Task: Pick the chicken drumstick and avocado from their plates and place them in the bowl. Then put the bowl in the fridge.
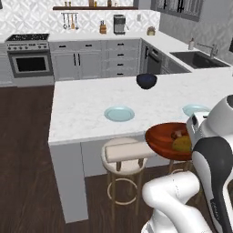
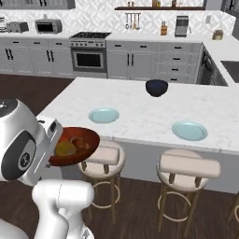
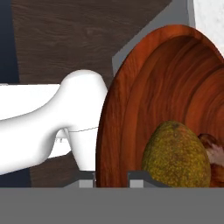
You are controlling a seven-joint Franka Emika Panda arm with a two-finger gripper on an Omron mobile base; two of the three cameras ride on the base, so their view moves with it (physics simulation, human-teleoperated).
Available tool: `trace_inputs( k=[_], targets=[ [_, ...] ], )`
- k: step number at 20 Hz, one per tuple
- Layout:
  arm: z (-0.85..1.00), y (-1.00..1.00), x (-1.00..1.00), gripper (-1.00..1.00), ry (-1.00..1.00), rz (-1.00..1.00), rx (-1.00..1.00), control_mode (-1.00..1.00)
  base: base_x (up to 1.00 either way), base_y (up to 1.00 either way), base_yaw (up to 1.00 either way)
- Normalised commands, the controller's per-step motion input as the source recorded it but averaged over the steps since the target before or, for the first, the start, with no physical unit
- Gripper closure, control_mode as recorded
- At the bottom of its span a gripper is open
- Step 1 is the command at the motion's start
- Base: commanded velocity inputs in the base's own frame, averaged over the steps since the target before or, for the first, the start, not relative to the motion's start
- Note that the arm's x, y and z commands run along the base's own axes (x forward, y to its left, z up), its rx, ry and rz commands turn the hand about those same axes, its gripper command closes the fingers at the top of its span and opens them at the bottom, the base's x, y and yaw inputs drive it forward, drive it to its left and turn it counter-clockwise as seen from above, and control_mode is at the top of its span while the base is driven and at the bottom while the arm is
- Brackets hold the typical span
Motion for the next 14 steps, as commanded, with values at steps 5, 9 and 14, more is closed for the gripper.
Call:
trace_inputs(
  k=[5,9,14],
  targets=[
    [0.0,0.0,0.0,1.0,0.0,0.0,0.0,1.0,0.1,1.0,0.0],
    [0.0,0.0,0.0,1.0,0.0,0.0,0.0,1.0,0.24,1.0,0.0],
    [0.0,0.0,0.0,1.0,0.0,0.0,0.0,1.0,0.33,1.0,0.0]
  ],
)
